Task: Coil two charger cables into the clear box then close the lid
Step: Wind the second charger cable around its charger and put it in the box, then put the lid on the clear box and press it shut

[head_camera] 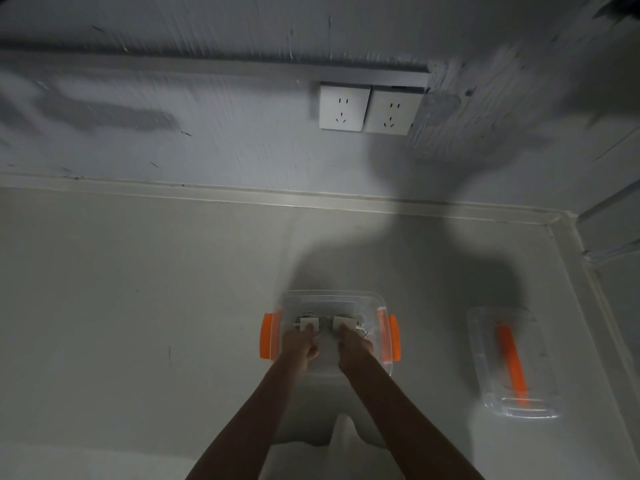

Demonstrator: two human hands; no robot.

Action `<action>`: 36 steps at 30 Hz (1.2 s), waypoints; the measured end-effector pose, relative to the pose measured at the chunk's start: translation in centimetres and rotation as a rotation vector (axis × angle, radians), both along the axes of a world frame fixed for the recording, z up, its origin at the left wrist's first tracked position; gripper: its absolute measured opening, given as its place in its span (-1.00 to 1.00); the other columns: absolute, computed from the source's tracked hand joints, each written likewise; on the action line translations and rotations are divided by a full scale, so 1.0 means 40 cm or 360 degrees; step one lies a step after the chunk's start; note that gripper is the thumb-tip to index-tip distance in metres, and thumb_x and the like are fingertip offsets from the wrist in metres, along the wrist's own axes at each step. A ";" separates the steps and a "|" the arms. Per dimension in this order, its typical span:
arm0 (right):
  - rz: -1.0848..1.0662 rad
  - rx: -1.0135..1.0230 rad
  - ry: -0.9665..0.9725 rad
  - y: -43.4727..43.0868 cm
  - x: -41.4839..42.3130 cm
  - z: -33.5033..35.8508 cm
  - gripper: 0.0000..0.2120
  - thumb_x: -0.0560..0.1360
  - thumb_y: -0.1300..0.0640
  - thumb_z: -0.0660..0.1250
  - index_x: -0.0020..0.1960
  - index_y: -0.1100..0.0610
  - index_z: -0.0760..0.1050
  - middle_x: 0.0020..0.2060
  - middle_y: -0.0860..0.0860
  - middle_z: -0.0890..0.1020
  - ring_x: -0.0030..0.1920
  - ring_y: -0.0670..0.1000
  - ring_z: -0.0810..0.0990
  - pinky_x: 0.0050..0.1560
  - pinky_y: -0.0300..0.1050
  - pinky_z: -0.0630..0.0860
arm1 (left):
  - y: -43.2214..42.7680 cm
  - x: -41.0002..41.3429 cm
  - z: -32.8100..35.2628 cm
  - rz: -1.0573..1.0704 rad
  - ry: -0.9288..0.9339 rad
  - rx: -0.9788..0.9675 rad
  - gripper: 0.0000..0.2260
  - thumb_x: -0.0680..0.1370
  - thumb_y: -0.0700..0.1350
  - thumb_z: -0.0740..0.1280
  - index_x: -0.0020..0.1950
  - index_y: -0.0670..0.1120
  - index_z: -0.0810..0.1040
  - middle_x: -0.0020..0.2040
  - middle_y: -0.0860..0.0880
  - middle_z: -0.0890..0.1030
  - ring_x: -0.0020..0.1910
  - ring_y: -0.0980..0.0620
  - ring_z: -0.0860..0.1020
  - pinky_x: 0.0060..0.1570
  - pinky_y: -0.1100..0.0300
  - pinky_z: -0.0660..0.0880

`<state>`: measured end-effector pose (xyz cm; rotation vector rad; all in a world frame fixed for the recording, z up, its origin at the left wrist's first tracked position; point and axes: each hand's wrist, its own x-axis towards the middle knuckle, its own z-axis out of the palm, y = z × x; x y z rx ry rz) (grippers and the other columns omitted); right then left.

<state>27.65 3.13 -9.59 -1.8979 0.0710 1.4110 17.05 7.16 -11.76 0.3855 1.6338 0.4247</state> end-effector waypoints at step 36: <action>-0.0129 0.0278 -0.1609 -0.272 0.409 0.086 -0.79 0.53 0.18 0.25 0.10 0.09 0.59 -0.01 0.15 0.67 -0.04 0.18 0.66 -0.06 0.01 0.56 | 0.000 0.387 0.266 -0.2303 0.1421 0.1565 -0.79 0.56 -0.10 0.15 0.06 -0.13 0.53 0.08 -0.19 0.65 0.08 -0.23 0.61 0.03 0.03 0.49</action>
